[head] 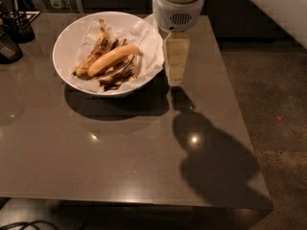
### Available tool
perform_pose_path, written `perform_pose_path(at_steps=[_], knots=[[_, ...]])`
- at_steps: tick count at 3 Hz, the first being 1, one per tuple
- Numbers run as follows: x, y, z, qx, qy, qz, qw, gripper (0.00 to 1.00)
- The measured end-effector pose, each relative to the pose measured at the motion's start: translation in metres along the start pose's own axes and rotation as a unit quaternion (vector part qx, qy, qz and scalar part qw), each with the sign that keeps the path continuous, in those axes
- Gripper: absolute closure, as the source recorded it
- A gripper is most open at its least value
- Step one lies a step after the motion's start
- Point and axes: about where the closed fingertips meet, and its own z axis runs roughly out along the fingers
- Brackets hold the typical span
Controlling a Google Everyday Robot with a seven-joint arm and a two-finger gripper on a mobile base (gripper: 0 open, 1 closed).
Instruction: Pick banana from white bowl
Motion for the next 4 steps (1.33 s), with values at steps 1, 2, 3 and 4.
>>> perform_pose_path(at_steps=[1, 2, 3, 4], knots=[[-0.026, -0.010, 0.020, -0.011, 0.015, -0.005, 0.9998, 0.00], [-0.026, -0.010, 0.020, -0.011, 0.015, -0.005, 0.9998, 0.00], [-0.051, -0.012, 0.010, -0.007, -0.016, -0.034, 0.9993, 0.00], [-0.071, -0.013, 0.000, -0.008, -0.038, -0.055, 0.9977, 0.00]])
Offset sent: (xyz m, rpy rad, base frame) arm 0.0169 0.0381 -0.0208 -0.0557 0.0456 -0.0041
